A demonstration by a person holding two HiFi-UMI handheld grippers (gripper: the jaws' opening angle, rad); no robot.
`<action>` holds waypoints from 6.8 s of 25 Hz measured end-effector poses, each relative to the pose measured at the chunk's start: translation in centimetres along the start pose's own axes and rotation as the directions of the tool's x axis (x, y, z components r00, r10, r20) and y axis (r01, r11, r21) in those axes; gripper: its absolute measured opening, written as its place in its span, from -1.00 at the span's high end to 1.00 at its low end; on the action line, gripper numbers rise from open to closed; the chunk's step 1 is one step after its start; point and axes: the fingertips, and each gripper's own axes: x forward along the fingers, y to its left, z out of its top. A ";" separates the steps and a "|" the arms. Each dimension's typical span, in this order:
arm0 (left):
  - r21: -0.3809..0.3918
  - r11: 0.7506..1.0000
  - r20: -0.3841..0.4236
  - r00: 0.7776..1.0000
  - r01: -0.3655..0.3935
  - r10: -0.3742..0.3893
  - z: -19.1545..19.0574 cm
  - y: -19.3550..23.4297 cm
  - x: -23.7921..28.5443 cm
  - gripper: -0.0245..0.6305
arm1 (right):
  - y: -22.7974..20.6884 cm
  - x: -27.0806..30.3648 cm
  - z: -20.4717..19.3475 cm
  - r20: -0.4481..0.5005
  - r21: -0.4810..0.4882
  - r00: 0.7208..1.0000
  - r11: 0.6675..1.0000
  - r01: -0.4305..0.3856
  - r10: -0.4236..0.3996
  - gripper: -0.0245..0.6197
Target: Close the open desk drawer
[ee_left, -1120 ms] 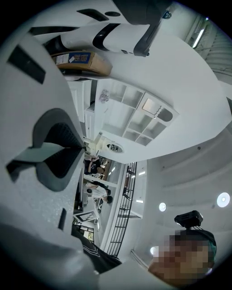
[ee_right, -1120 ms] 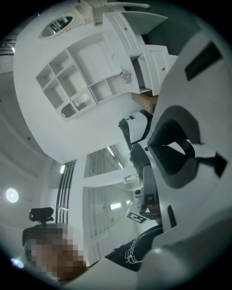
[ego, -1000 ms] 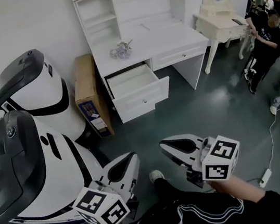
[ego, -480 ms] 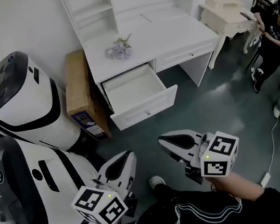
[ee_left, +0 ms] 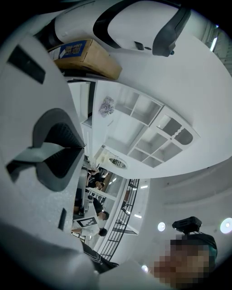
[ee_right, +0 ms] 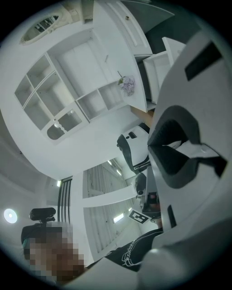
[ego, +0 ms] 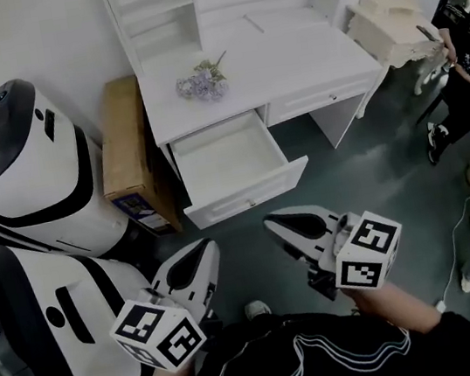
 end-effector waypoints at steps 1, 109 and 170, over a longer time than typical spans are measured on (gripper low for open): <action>0.000 1.000 0.001 1.000 -0.003 0.003 0.1 0.3 0.2 0.91 | -0.3 0.1 0.0 0.000 -0.001 1.000 1.000 0.002 -0.002 0.90; -0.247 0.944 -0.307 0.941 -0.220 0.139 -12.1 28.6 11.8 0.91 | -33.0 18.0 -22.4 -0.364 -0.050 0.790 0.858 0.512 -0.493 0.66; -0.261 0.938 -0.297 0.944 -0.226 0.145 -9.4 31.2 15.0 0.91 | -36.7 23.3 -14.5 -0.270 -0.058 0.841 0.879 0.472 -0.469 0.55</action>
